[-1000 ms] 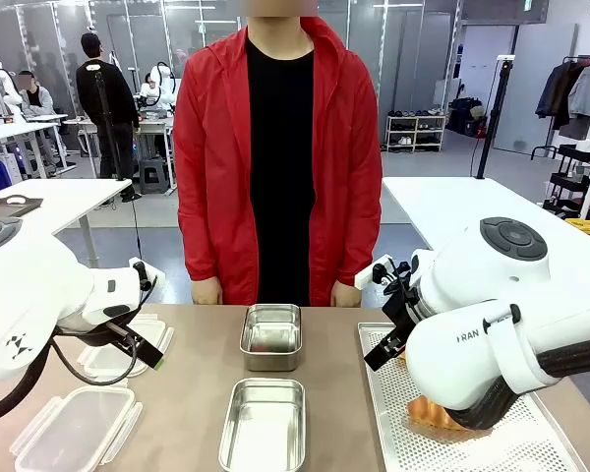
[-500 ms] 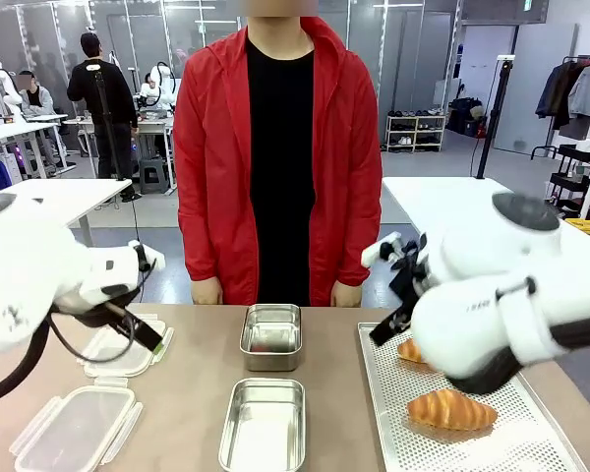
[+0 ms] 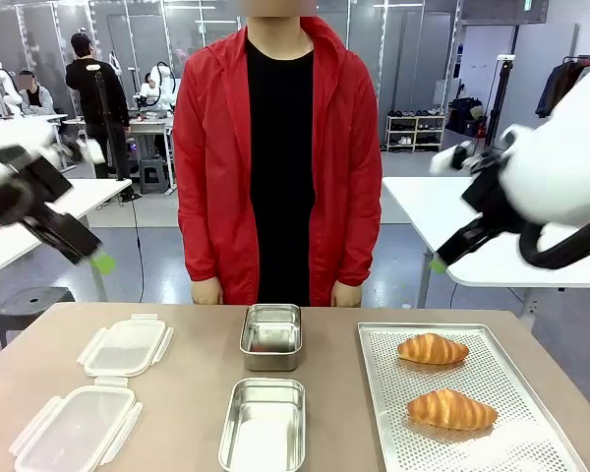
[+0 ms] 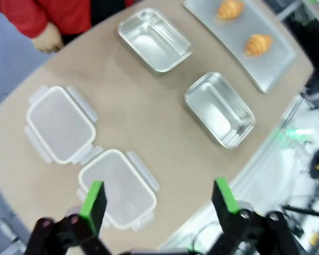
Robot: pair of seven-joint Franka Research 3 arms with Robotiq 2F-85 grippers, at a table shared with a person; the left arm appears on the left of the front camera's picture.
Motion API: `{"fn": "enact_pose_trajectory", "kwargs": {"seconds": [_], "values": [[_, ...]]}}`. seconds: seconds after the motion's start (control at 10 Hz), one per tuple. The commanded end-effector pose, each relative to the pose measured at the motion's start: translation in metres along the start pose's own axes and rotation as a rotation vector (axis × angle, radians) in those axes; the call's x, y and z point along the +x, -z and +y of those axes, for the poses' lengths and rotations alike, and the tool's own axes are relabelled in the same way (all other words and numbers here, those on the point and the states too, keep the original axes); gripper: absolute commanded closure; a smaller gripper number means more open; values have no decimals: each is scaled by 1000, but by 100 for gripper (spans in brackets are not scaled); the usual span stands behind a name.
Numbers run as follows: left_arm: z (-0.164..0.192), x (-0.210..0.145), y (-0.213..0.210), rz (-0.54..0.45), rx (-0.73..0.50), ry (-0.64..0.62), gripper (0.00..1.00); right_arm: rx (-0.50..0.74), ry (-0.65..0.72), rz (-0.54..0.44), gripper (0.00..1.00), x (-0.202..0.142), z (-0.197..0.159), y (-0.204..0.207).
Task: Place the bread into the airtight container.
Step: Pick up a Butter Roll and place it into an empty Airtight Container.
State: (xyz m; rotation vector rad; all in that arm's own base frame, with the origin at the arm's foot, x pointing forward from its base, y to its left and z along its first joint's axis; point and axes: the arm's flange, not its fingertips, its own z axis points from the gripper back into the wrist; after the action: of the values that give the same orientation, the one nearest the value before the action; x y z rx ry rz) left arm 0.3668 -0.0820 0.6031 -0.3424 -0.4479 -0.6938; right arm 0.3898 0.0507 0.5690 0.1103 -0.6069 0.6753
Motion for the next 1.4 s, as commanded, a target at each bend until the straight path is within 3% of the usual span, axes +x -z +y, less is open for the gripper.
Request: {"fn": "enact_pose_trajectory", "kwargs": {"seconds": [0.0, 0.3, 0.4, 1.2, 1.3], "values": [[6, -10, -54, 47, -107, 29, 0, 56, -121, -26, 0, -29, -9, -66], [2, -55, -138, -20, -151, 102, 0, 75, -233, -114, 0, -80, -20, -158], [2, -69, -154, -62, -146, 95, 0, 86, -276, -115, 0, -93, -25, -170], [3, -82, -170, -63, -104, 66, 0, 94, -249, -119, 0, -103, -24, -180], [3, -82, -170, -63, -104, 66, 0, 87, -431, -82, 0, -90, -9, -177]]}}
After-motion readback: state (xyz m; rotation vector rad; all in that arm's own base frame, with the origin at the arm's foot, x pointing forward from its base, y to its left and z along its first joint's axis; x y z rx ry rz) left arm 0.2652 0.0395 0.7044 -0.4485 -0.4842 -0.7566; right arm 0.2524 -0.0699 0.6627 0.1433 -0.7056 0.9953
